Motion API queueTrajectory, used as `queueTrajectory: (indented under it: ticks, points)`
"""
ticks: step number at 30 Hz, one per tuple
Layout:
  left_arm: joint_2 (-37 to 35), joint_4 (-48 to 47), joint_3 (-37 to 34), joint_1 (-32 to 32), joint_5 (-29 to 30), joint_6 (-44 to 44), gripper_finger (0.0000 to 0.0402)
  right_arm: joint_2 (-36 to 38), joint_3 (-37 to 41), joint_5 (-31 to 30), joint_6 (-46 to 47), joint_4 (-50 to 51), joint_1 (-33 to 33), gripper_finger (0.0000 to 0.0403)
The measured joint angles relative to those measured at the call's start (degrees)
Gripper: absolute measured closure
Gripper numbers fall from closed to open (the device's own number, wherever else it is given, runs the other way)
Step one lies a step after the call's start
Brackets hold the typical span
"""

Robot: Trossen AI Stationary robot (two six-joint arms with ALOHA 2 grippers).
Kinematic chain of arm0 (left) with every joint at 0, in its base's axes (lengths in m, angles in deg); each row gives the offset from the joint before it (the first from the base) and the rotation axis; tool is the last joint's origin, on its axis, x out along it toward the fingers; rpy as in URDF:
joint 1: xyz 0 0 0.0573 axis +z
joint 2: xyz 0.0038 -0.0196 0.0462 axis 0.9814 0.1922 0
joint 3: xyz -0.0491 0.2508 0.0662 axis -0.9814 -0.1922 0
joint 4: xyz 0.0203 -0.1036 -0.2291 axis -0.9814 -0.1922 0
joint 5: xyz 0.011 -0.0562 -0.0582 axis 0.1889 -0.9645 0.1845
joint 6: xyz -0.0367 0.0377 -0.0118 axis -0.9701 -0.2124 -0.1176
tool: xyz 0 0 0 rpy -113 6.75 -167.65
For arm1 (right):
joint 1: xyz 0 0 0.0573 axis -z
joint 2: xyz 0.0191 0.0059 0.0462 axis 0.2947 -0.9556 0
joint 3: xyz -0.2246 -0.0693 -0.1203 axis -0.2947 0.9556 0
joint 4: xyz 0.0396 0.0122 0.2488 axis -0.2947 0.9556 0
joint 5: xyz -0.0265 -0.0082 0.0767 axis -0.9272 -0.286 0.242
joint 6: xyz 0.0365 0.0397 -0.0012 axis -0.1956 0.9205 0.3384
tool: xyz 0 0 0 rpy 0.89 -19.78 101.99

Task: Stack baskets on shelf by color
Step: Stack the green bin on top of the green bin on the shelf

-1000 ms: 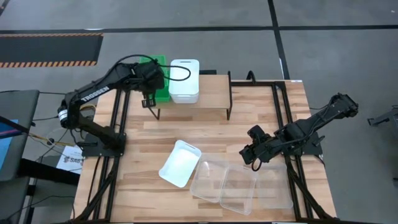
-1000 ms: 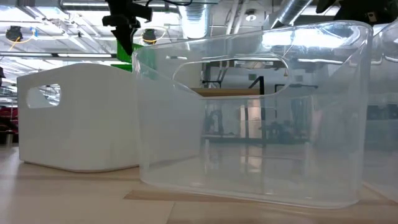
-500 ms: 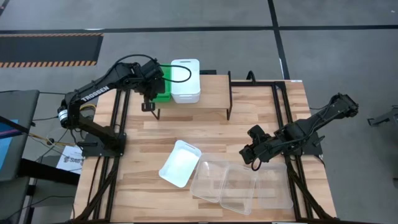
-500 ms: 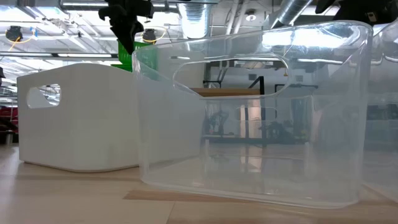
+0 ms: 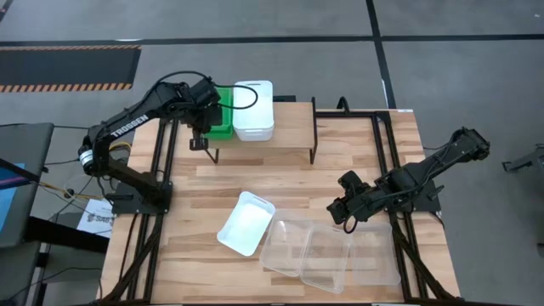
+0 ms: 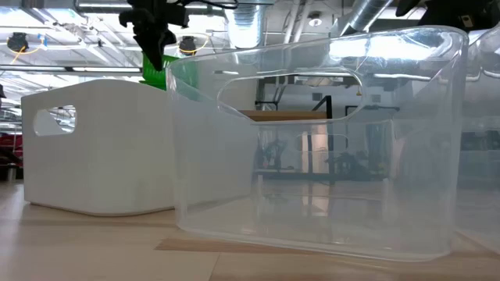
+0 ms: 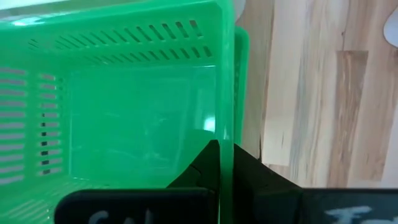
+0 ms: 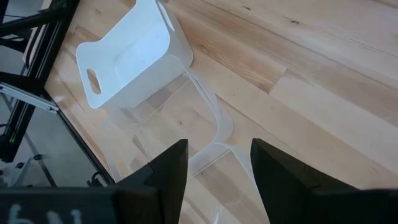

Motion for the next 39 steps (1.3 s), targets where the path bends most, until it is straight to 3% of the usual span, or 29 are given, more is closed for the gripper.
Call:
queueTrajectory:
  ticks: [26, 39]
  points:
    - [0.0, 2.7, 0.0, 0.0, -1.5, 0.8, 0.0401, 0.0, 0.0, 0.0, -0.1, 0.0, 0.0, 0.0202]
    - [0.0, 2.9, 0.0, 0.0, 1.5, 0.9, 0.0346, 0.0, 0.0, 0.1, -0.1, 0.0, 0.0, 0.0202]
